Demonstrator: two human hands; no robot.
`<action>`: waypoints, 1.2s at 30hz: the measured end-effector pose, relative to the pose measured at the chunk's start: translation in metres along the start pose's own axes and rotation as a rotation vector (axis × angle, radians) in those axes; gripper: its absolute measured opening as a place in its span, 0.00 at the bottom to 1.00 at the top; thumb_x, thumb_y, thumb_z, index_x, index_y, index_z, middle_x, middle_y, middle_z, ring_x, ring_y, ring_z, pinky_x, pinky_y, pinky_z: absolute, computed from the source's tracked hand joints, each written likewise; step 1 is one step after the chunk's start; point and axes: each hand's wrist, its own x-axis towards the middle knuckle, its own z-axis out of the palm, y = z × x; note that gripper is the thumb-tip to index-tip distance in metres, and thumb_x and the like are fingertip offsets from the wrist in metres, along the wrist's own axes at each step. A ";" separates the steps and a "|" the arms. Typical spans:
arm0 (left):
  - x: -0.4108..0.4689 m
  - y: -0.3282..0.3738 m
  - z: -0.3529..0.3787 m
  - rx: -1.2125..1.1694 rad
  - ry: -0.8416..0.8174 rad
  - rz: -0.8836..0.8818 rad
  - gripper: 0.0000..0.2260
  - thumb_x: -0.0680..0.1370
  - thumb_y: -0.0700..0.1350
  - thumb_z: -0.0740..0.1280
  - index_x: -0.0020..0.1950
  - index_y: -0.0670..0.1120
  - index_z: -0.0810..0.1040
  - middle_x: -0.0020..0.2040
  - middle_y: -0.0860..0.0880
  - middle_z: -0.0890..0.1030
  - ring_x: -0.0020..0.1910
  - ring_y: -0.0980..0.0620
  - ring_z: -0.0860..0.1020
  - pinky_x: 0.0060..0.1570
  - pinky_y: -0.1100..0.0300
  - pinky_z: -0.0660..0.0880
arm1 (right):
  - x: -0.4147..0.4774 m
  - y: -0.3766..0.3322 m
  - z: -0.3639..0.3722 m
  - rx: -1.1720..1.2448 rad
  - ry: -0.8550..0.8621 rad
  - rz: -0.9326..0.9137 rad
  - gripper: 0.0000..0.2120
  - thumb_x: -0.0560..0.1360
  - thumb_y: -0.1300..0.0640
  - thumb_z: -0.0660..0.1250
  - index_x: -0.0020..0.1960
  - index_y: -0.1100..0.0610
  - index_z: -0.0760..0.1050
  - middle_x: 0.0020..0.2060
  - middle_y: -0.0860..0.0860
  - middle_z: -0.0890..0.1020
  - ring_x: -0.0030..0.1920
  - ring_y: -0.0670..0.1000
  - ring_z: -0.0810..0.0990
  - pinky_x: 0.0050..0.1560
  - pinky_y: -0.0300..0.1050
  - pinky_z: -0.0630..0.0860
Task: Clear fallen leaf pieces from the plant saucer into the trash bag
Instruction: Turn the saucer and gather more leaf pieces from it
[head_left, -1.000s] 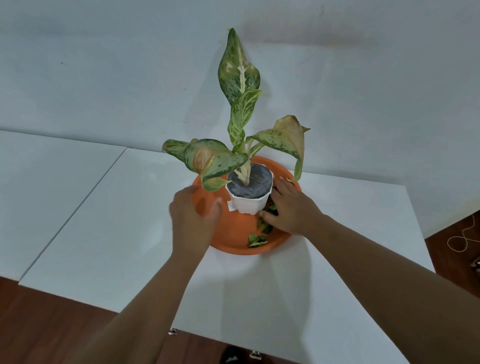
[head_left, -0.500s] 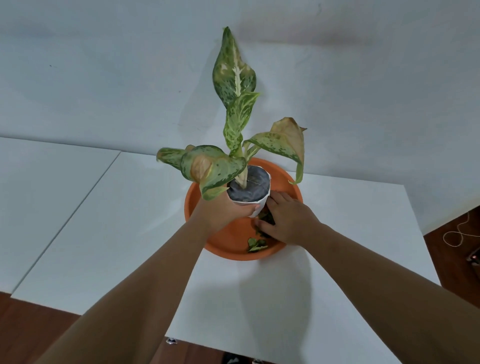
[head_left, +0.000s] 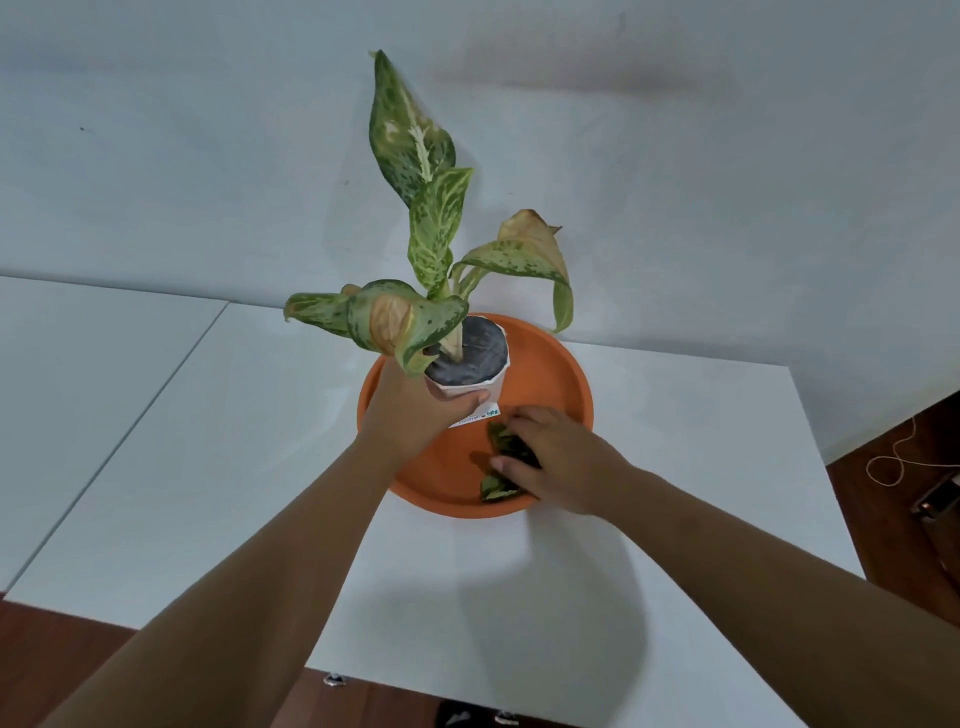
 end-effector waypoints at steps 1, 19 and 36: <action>-0.002 -0.002 -0.002 0.001 -0.018 -0.015 0.36 0.64 0.55 0.80 0.68 0.52 0.70 0.64 0.53 0.76 0.65 0.57 0.73 0.66 0.57 0.71 | 0.002 0.003 -0.003 0.003 0.022 0.008 0.30 0.76 0.38 0.59 0.72 0.54 0.66 0.71 0.50 0.69 0.71 0.52 0.65 0.69 0.49 0.67; -0.051 -0.006 -0.004 0.085 -0.118 -0.156 0.15 0.71 0.52 0.75 0.52 0.57 0.71 0.45 0.58 0.77 0.41 0.64 0.77 0.38 0.69 0.72 | -0.001 0.010 -0.036 0.104 -0.154 -0.007 0.34 0.70 0.46 0.72 0.72 0.50 0.66 0.66 0.51 0.74 0.66 0.51 0.70 0.66 0.50 0.70; -0.043 0.015 0.035 0.332 -0.455 -0.058 0.18 0.70 0.48 0.76 0.59 0.48 0.81 0.54 0.48 0.79 0.45 0.55 0.75 0.38 0.69 0.67 | 0.013 0.003 -0.025 -0.063 -0.175 0.042 0.13 0.71 0.62 0.68 0.56 0.58 0.75 0.43 0.53 0.74 0.43 0.52 0.72 0.38 0.41 0.66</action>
